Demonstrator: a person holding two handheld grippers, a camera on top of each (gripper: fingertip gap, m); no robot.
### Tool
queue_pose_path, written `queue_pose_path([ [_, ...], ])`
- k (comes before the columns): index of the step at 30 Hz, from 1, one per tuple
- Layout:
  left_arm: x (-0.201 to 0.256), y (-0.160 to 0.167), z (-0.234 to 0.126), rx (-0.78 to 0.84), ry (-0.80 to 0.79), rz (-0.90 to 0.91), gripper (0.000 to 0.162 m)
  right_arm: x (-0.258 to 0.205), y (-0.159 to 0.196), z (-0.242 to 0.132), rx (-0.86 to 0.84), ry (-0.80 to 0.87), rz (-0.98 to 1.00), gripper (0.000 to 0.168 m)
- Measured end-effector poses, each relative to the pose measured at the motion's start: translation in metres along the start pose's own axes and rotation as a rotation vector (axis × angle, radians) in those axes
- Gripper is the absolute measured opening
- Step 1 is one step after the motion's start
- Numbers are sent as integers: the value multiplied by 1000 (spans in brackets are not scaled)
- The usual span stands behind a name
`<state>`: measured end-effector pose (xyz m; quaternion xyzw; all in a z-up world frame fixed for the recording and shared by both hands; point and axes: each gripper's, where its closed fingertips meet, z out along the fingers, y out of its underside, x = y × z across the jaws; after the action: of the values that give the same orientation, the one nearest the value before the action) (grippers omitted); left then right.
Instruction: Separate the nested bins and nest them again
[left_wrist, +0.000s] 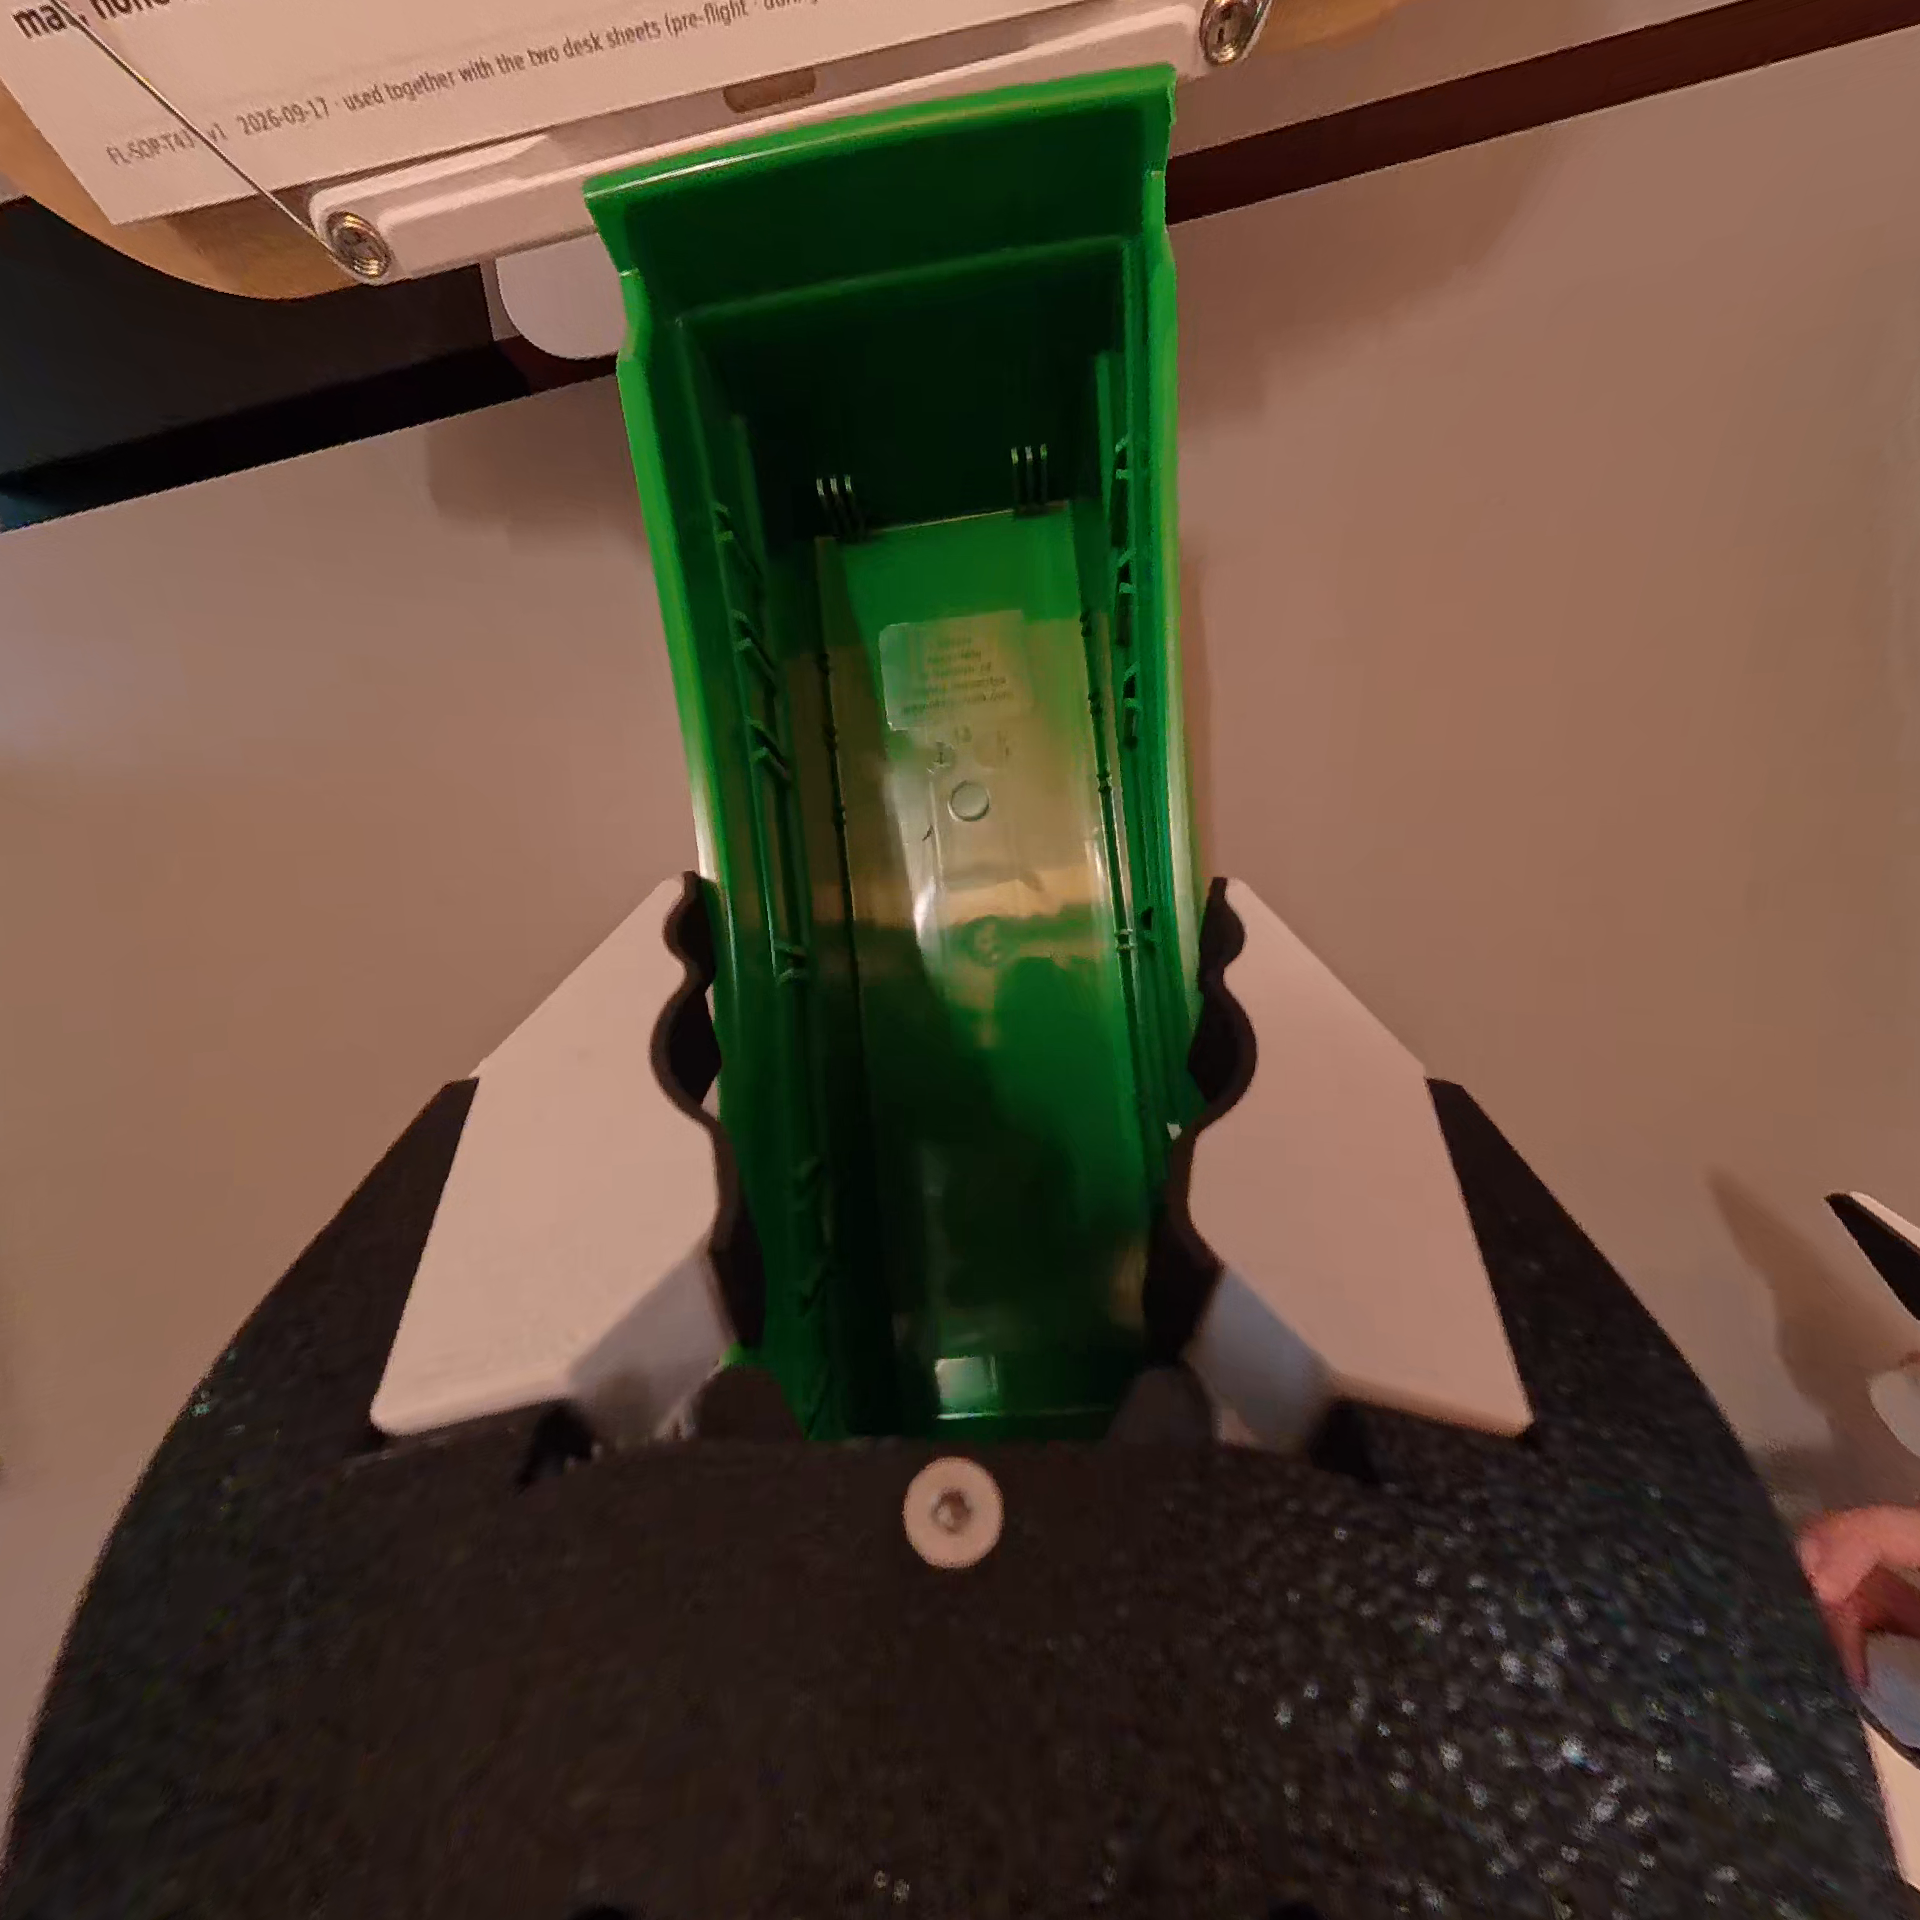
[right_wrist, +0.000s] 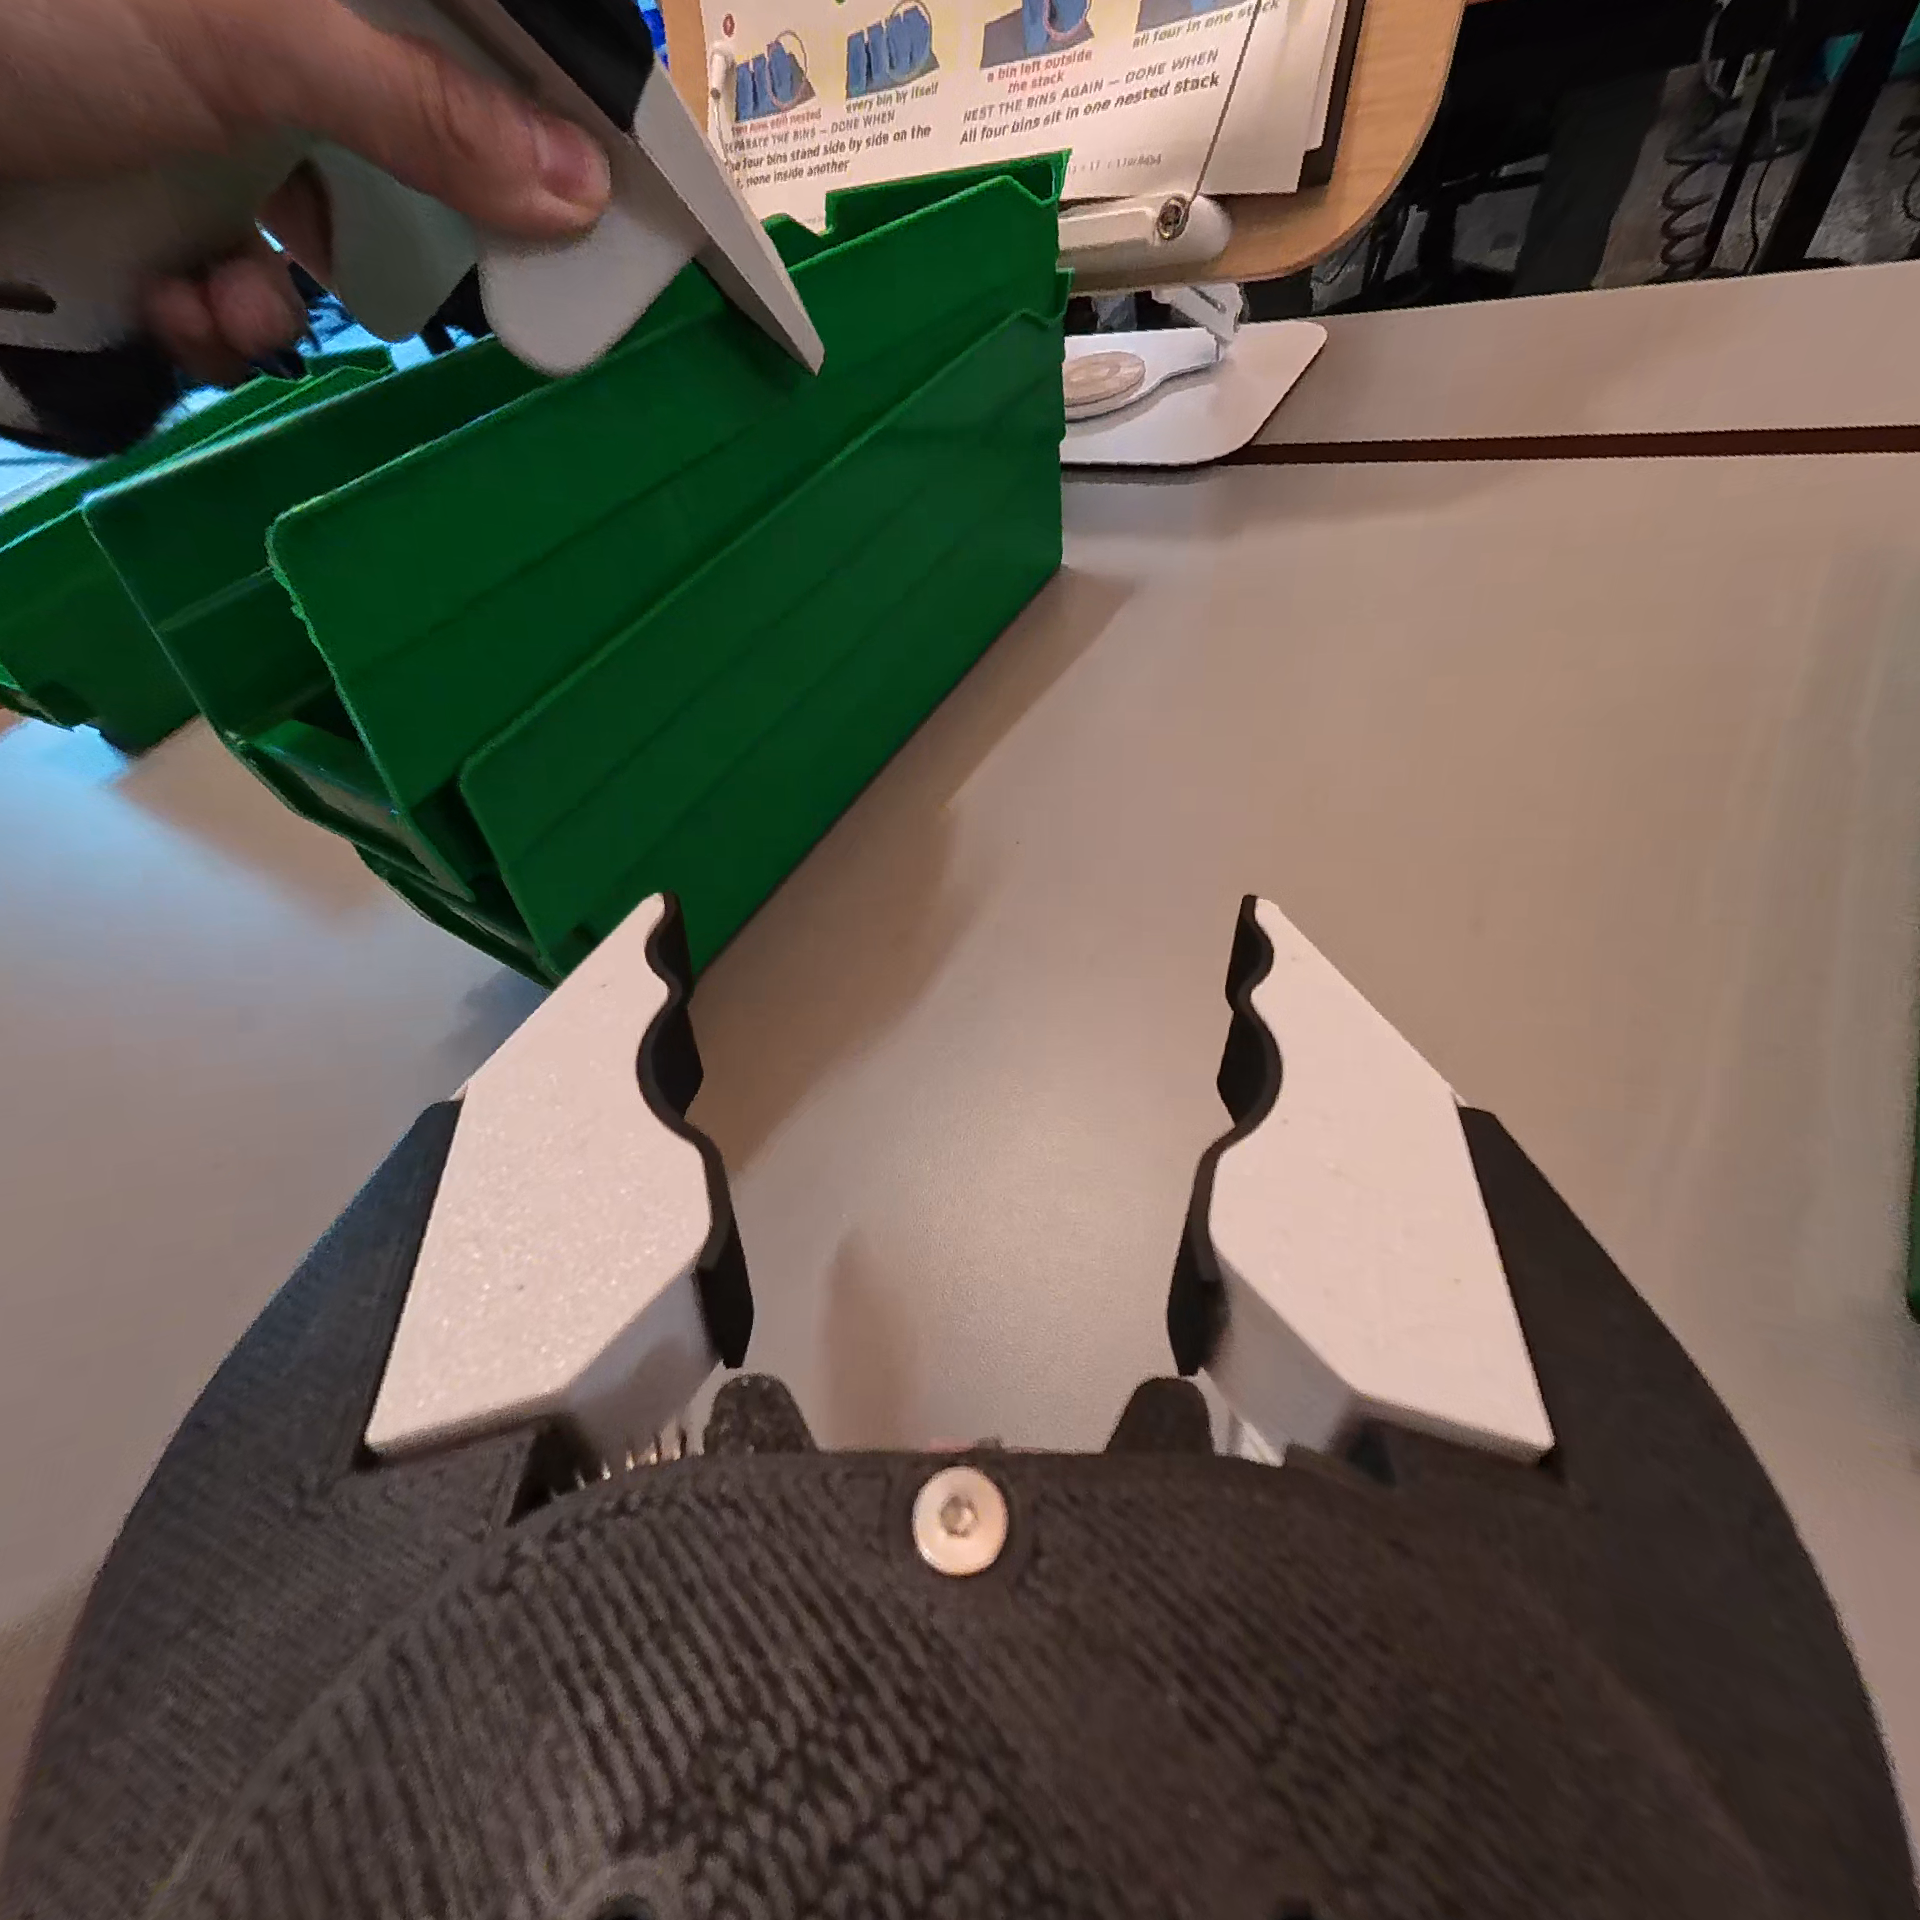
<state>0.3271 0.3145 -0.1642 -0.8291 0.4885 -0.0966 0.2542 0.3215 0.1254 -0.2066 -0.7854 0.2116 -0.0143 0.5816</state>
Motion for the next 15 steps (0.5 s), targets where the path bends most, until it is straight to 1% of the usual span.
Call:
queue_pose_path([
  [5, -1, -2, 0, 51, 2, -17, 86, 1, 1, 2, -2, 2, 1, 102],
  [7, -1, -2, 0, 59, 1, -16, 88, 0, 2, 2, -5, 0, 1, 102],
  [9, -1, -1, 1, 56, 4, -18, 94, 0, 3, 2, -6, 2, -4, 102],
  [11, -2, -1, 2, 58, 5, -31, 106, 0, 3, 3, -7, 1, -5, 102],
  [13, -2, -2, 3, 64, 12, -29, 111, 1, 3, 2, -6, 2, -4, 102],
  [15, -1, -2, 1, 71, 17, -18, 113, 3, 3, 2, -6, 5, -4, 102],
])
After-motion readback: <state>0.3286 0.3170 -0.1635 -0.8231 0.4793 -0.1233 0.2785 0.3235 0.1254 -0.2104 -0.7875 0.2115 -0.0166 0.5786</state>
